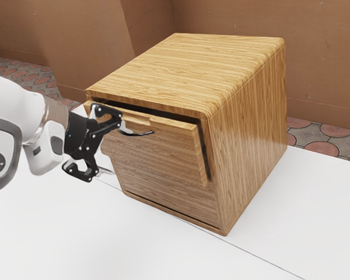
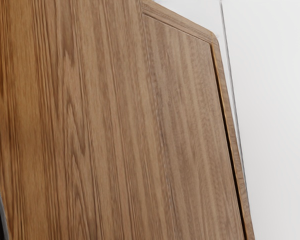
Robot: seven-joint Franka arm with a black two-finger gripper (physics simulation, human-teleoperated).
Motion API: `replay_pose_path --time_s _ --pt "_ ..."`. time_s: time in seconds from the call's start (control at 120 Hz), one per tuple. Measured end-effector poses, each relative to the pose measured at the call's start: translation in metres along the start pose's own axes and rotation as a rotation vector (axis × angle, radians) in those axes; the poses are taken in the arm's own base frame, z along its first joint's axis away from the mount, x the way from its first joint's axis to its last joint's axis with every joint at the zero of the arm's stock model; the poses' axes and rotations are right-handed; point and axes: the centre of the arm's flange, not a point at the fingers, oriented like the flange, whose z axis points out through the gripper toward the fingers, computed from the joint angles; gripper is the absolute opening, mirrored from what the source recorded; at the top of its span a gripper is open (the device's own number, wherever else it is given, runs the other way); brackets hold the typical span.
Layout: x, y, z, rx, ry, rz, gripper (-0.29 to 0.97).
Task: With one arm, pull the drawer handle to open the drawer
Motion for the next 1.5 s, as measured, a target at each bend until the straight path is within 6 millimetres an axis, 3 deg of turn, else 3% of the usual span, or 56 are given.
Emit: replay_pose_path --time_s 0.325,0.483,0.725,0.858,1.108,1.5 --pt "0.023 0.008 -0.010 0.007 0.012 0.042 0.62" --pt "0.023 0.012 -0.019 0.019 0.009 0.044 0.57" --pt "0.023 0.021 -0.021 0.017 0.014 0.039 0.66" --pt "0.024 0.023 -0.031 0.026 0.016 0.038 0.62" --pt "0.020 0.032 -0.036 0.009 0.016 0.026 0.69" --pt "0.016 0.046 -0.051 -0.006 0.017 0.013 0.67"
